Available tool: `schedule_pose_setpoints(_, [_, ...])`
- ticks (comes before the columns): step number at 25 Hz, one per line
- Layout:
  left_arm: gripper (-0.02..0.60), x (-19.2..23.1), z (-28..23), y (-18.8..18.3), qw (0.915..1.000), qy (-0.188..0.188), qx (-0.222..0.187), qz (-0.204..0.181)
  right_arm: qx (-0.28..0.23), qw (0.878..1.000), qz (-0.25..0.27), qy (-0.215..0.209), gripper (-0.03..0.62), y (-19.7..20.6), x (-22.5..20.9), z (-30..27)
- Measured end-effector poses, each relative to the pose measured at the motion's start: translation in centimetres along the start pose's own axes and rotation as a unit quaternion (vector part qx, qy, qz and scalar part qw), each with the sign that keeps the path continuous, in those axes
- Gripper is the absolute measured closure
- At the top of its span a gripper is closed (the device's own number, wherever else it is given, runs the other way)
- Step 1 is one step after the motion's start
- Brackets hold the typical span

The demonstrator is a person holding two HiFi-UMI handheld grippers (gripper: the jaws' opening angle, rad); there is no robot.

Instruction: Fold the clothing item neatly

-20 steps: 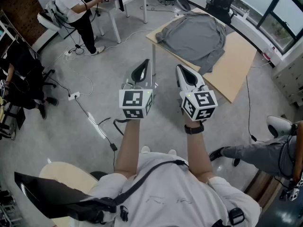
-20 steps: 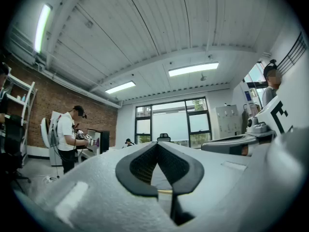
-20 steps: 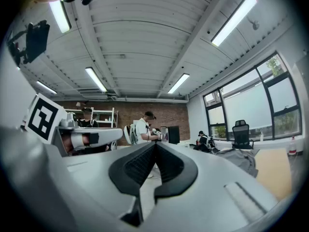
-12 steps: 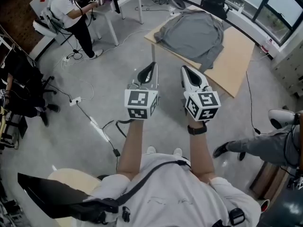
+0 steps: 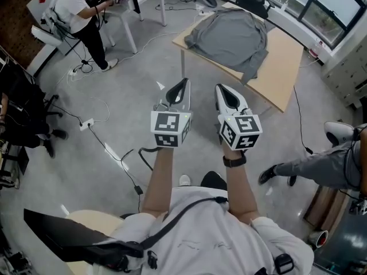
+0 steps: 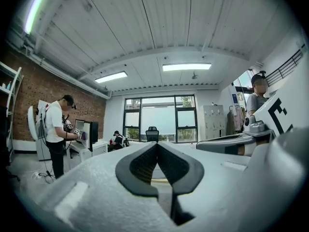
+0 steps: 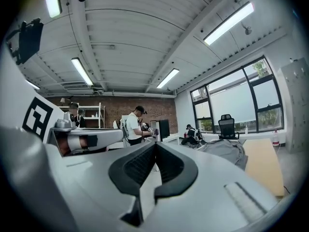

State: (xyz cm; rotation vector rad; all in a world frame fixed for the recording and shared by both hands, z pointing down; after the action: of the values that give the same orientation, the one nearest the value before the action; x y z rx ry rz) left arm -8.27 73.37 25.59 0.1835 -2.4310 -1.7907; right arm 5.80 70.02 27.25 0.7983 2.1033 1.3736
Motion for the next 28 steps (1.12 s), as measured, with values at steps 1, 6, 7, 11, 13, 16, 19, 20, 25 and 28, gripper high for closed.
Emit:
schedule_pose_setpoints(1, [0.58,0.1,-0.2,0.2,1.0,0.004,0.002,0.002,0.005,1.0,-0.002,0.001,0.592,0.2,0.0,-0.1])
schedule_pose_setpoints(6, [0.58,0.2,-2.3,0.7,0.9997,0.021,0.005,0.009,0.011,1.0,-0.013,0.001,0.592,0.4,-1.0,-1.2])
schedule_pose_setpoints(7, [0.58,0.3,-2.9,0.6,0.9997,0.02,0.003,0.012,0.009,1.0,-0.013,-0.002,0.592,0.3,-1.4,-1.6])
schedule_pose_setpoints(11, [0.58,0.7,-6.4,0.2,0.9998,0.013,0.006,0.016,0.006,1.0,-0.023,-0.009,0.592,-0.2,-4.4,-4.3])
schedule_pose_setpoints(13, [0.58,1.1,-8.5,-0.3,0.9999,0.011,0.011,0.004,0.001,0.999,-0.036,-0.014,0.592,-0.9,-6.1,-6.4])
schedule_pose_setpoints(16, [0.58,2.5,-12.1,-2.3,1.0,0.001,0.004,-0.005,-0.016,0.999,-0.036,-0.029,0.592,-3.4,-8.5,-9.6])
schedule_pose_setpoints(19, [0.58,3.0,-15.7,-4.9,0.9999,-0.004,-0.013,-0.002,-0.044,0.998,-0.017,-0.034,0.592,-6.8,-11.6,-11.3])
schedule_pose_setpoints(20, [0.58,2.8,-16.9,-5.8,0.9998,-0.004,-0.018,-0.004,-0.054,0.998,-0.015,-0.032,0.592,-7.8,-12.9,-11.5])
schedule_pose_setpoints(25, [0.58,2.0,-22.2,-7.8,0.9998,0.001,-0.019,-0.009,-0.065,0.997,-0.03,-0.025,0.592,-9.3,-18.5,-12.9])
schedule_pose_setpoints(28, [0.58,1.6,-25.1,-7.6,0.9999,0.005,-0.006,-0.015,-0.052,0.997,-0.05,-0.018,0.592,-8.4,-21.2,-14.1])
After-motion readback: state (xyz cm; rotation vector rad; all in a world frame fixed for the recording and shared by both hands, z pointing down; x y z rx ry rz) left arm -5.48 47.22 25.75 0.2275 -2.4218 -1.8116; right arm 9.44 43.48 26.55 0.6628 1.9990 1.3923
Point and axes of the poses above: the fingertips, and each gripper's own axes: z backward along the fingers, x to its left, y out of its underside, the point moved 5 cm from there along z, backward along the fingers, and after that the axes turned 15 degrees about x, right-handed, at the moved point
